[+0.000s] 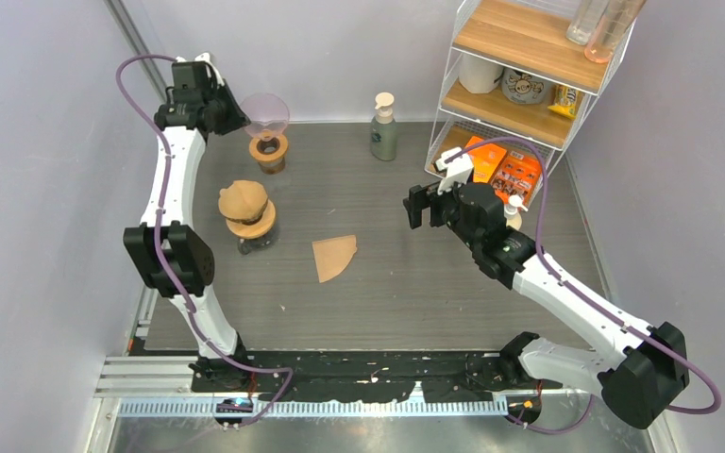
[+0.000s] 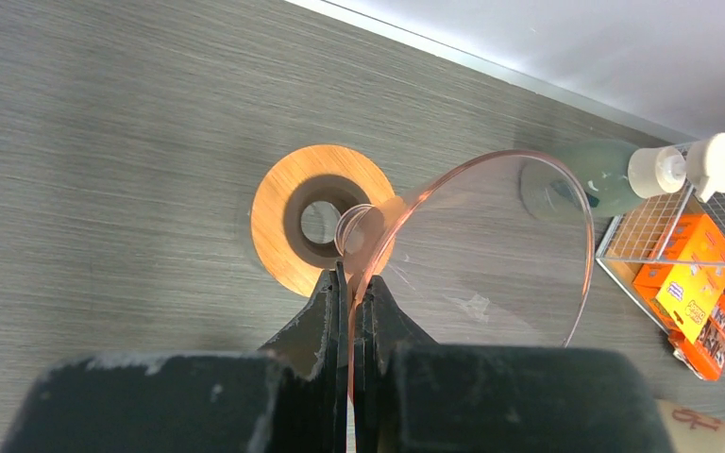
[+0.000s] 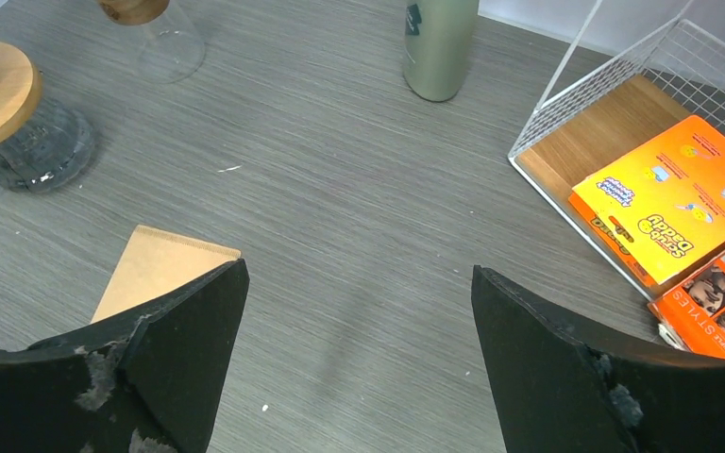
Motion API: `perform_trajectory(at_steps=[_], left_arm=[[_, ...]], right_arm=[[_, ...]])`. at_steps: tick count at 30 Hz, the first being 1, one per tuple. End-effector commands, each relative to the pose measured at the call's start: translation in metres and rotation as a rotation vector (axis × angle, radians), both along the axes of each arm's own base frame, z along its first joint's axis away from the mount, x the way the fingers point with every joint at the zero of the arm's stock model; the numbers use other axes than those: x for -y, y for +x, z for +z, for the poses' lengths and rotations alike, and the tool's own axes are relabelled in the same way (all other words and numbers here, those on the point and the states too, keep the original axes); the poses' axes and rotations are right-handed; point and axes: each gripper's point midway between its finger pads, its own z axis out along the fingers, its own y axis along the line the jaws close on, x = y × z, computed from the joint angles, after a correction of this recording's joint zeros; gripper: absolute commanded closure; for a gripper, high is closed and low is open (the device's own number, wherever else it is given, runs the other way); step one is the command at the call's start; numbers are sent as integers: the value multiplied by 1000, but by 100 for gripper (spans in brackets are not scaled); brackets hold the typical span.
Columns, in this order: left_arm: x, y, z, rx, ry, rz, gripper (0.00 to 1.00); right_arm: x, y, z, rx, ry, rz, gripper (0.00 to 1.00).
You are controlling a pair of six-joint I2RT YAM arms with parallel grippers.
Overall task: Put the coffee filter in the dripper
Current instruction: Place the coffee dripper in the dripper holder.
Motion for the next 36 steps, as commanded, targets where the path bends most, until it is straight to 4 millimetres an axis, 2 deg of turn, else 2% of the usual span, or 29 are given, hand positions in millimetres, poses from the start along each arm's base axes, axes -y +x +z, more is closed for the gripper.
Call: perform_trajectory(at_steps=[1, 5, 10, 28, 36], left_arm=[[-5, 9, 23, 54, -11, -14, 100], [-7, 14, 8, 15, -21, -18, 100], [-8, 20, -3, -5, -14, -32, 100], [-7, 20, -11, -24, -62, 17, 100], [-11, 14, -17, -15, -51, 39, 100]], right_arm=[[0, 4, 15, 45, 1, -6, 5], [4, 3, 6, 19, -25, -16, 5], [4, 5, 1, 14, -49, -18, 5], [11, 3, -6, 4, -67, -40, 5], [12, 3, -5, 15, -60, -43, 5]])
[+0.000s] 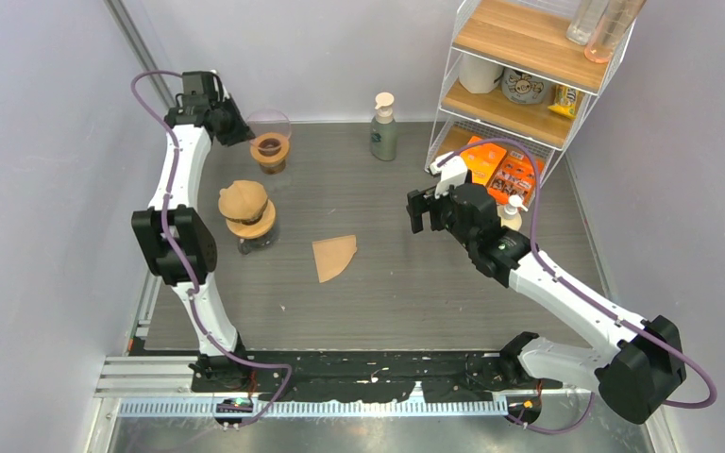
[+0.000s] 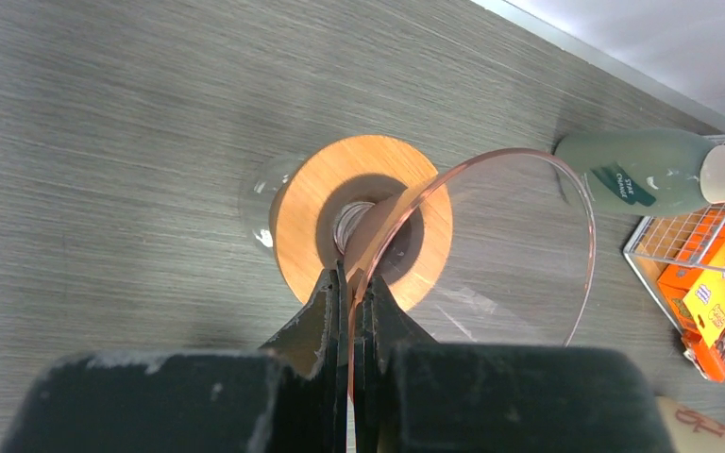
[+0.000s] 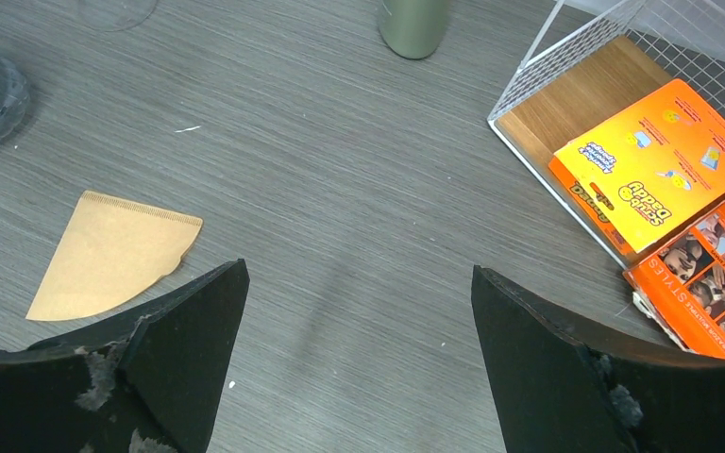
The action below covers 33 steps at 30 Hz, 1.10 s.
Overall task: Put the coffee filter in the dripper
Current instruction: Place the coffee dripper in the dripper holder.
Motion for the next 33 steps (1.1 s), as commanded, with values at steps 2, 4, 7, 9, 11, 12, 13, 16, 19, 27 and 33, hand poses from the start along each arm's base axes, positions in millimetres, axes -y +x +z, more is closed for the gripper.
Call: perform_trajectory(at_steps=[2, 4, 7, 9, 11, 12, 13, 16, 19, 27, 33], left_arm=[[-2, -1, 35, 130, -10, 27, 100], [0, 1, 32, 138, -27, 23, 100], [1, 3, 26, 129, -41, 23, 100], [1, 4, 20, 113, -49, 35, 100], [2, 5, 14, 95, -63, 42, 100], [3, 5, 12, 87, -73, 45, 100], [4, 5, 9, 77, -83, 46, 100], [10, 2, -2, 39, -126, 48, 100], [15, -2, -13, -11, -165, 52, 100], [11, -14, -41, -176, -187, 122, 100], [0, -20, -62, -229, -130, 161, 100]], right_arm=[[2, 1, 18, 60, 33, -9, 5], [1, 0, 18, 58, 32, -6, 5], [2, -1, 19, 60, 35, -7, 5], [2, -1, 20, 62, 36, -7, 5], [3, -1, 21, 66, 38, -7, 5], [2, -1, 21, 65, 39, -6, 5], [2, -1, 21, 65, 38, -6, 5], [0, 0, 18, 61, 37, 1, 5], [-6, 3, 21, 60, 43, 19, 5], [-25, 15, 29, 23, 82, 42, 5], [-63, 35, 43, -43, 137, 90, 3]])
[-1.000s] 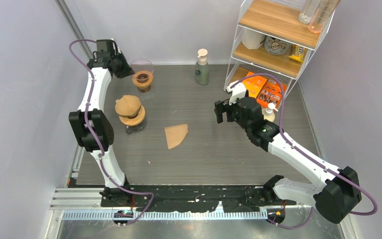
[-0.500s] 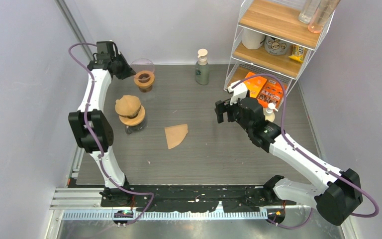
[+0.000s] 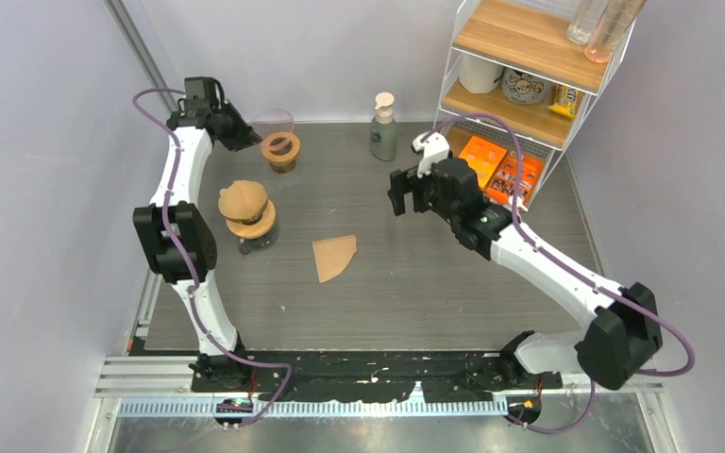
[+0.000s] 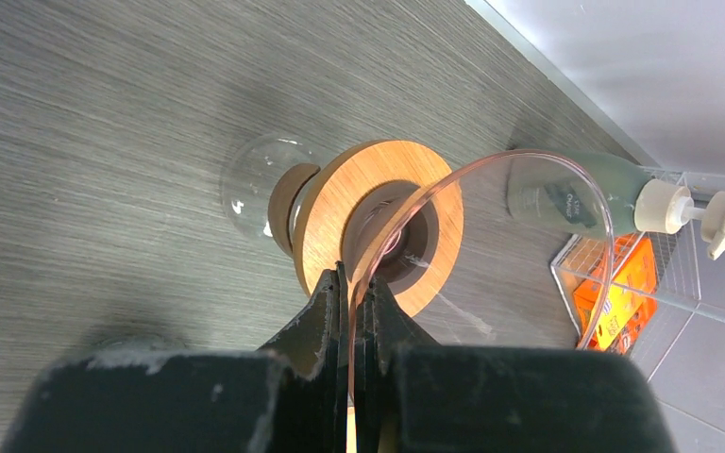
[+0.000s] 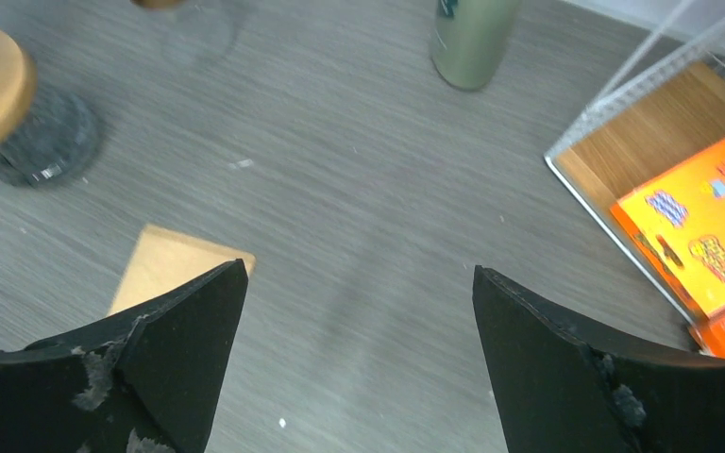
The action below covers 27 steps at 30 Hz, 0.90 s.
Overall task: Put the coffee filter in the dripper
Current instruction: Place the coffee dripper in the dripper holder.
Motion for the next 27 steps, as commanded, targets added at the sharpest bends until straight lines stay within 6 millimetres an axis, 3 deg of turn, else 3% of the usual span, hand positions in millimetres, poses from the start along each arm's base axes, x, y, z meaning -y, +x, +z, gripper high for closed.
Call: perform_trajectory(at_steps=[1, 2, 3, 4, 5, 6, 8, 13, 14, 15, 16, 17, 18, 19, 22, 23, 27], left_arm=[[-16, -21, -41, -162, 68, 45, 100], [-17, -22, -43, -167, 76, 44, 100], [-16, -23, -44, -168, 81, 37, 100], [-15, -23, -44, -166, 81, 26, 100], [-13, -23, -44, -164, 79, 14, 100], [-11, -23, -42, -158, 82, 3, 100], [-8, -24, -39, -147, 103, -9, 100], [-8, -24, -35, -135, 121, -9, 100], [-8, -24, -37, -139, 125, -9, 100], [-8, -24, -37, -141, 126, -13, 100], [-7, -25, -39, -142, 126, -17, 100], [-7, -24, -39, -141, 127, -19, 100], [-7, -24, -39, -140, 127, -24, 100], [-7, -24, -40, -139, 128, -26, 100], [-6, -24, -39, -131, 137, -37, 100], [-6, -24, -39, -131, 142, -40, 100], [-7, -25, -37, -126, 170, -44, 100]], right_arm=[[-37, 20, 50, 31, 117, 34, 3], [-44, 26, 46, 22, 116, 27, 3], [-51, 32, 59, 40, 151, 23, 3], [-64, 41, 56, 42, 169, 33, 3], [-75, 46, 76, 65, 218, 41, 2], [-88, 55, 63, 36, 214, 49, 2], [-112, 70, 71, 30, 242, 55, 1], [-169, 106, 100, 68, 334, 53, 0], [-177, 109, 118, 88, 380, 54, 0], [-187, 117, 107, 82, 387, 48, 1], [-192, 121, 118, 94, 425, 40, 3], [-200, 129, 110, 104, 441, 26, 4], [-204, 134, 121, 120, 481, 18, 4], [-211, 142, 111, 120, 495, 10, 5], [-228, 156, 123, 165, 583, 17, 8], [-233, 165, 112, 161, 586, 4, 9], [-253, 188, 103, 164, 615, -15, 15]])
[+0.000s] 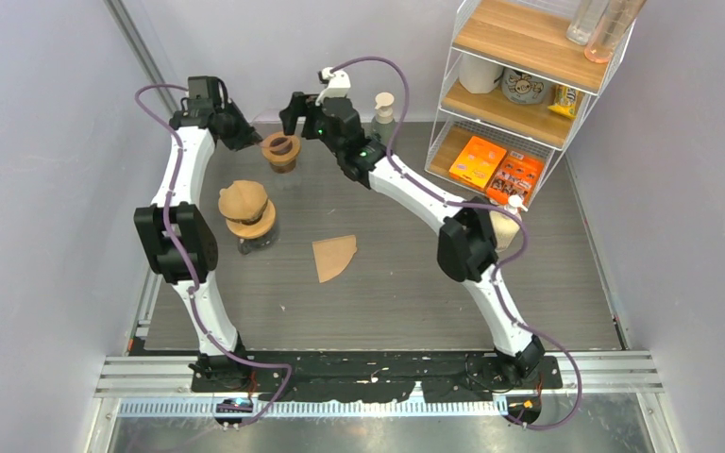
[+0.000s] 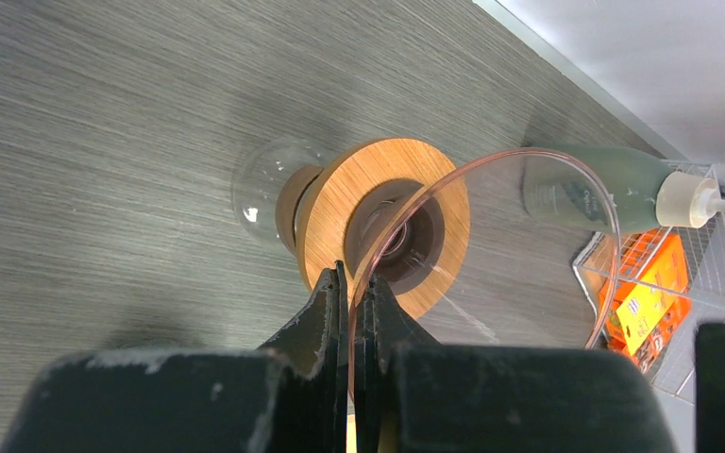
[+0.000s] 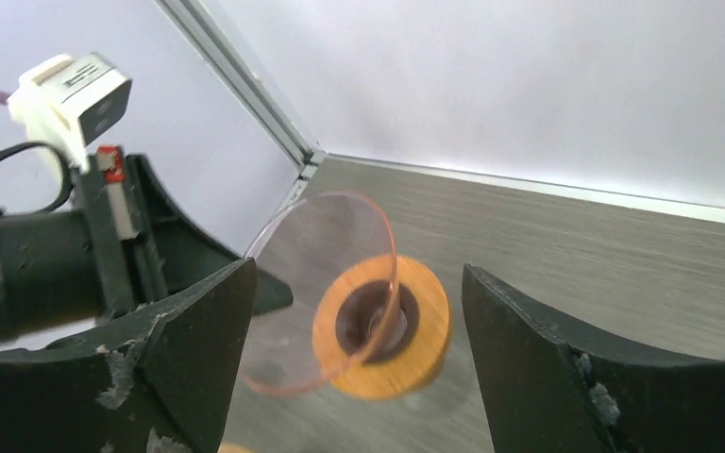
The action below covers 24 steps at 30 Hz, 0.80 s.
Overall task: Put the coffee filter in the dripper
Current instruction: Place the coffee dripper in the dripper holder.
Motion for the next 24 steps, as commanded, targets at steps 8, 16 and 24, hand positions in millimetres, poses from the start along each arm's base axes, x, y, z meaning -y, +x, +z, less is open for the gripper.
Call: perform_trajectory(at_steps=[8, 16, 24], left_arm=[[-8, -23, -37, -135, 121, -35, 100], [-8, -23, -43, -149, 128, -48, 100], [-9, -26, -49, -188, 136, -68, 100]], right_arm=[[-14, 34, 12, 84, 114, -91, 39], [-29, 40, -30, 75, 40, -46, 56], [-28, 31, -76, -22, -72, -9, 85]])
